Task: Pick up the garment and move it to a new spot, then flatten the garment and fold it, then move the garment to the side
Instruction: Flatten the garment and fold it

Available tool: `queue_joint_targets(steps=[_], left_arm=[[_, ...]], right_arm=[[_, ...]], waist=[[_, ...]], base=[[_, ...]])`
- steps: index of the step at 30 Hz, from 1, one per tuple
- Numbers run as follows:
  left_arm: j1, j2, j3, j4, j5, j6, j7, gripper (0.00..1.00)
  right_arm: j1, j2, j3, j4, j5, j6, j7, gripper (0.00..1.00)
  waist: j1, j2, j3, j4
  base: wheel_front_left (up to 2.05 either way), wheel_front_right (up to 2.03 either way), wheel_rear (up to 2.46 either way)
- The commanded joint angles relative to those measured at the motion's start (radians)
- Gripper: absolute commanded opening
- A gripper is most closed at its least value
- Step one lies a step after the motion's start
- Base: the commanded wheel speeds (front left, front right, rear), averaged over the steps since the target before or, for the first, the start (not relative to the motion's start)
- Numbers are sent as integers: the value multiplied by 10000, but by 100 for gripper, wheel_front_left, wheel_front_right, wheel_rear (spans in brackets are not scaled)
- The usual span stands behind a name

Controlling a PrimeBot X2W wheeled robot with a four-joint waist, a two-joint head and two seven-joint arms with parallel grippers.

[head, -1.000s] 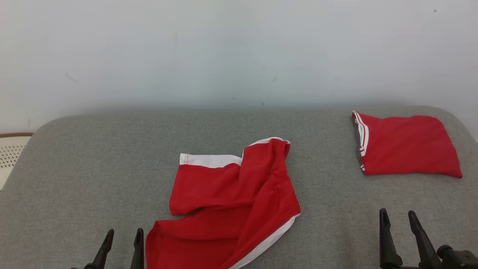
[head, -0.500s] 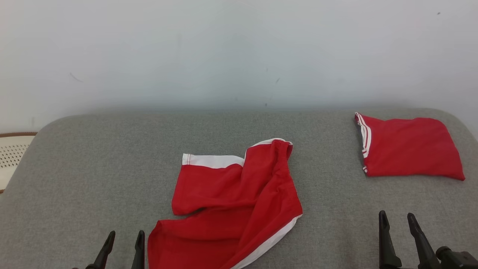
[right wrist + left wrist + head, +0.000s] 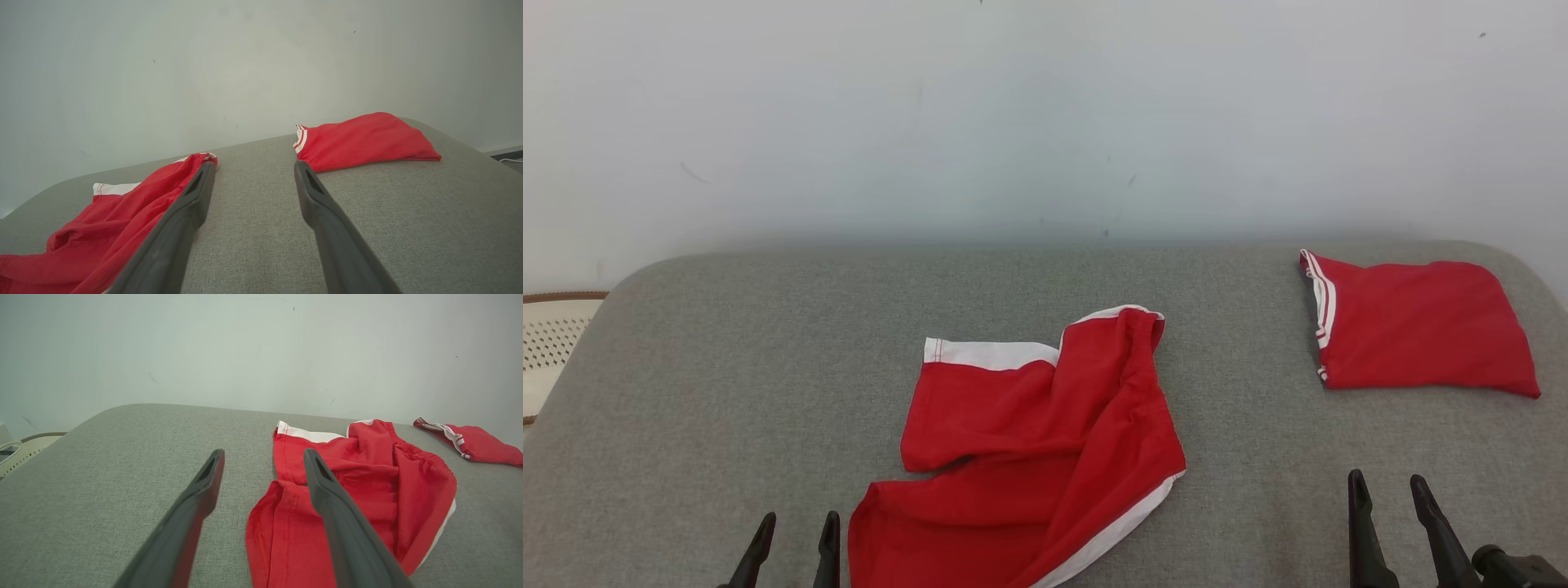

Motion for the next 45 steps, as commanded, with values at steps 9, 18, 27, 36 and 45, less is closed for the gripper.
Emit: queue_joint_targets(steps=[9, 18, 27, 36, 45], left_arm=[[141, 94, -38, -31, -63, 72, -65, 100], [170, 91, -86, -88, -117, 161, -48, 100], [333, 118, -195, -242, -175, 169, 59, 100], [287, 107, -466, 106, -400, -124, 150, 100], [35, -202, -982, 1538, -635, -626, 0, 100]], right_arm=[[4, -60, 58, -2, -55, 8, 46, 100], [-28, -91, 54, -4, -32, 8, 43, 100], [-51, -74, 11, 26, -40, 8, 51, 100], [-251, -345, 349, 369, 161, 8, 140, 100], [-1106, -1050, 1292, 1719, 551, 8, 403, 100]], waist=[[0, 0, 1, 1], [0, 0, 57, -14], [0, 0, 126, 26], [0, 0, 386, 165], [0, 0, 690, 352]], base=[[0, 0, 0], [0, 0, 0], [0, 0, 0], [0, 0, 0], [0, 0, 0]])
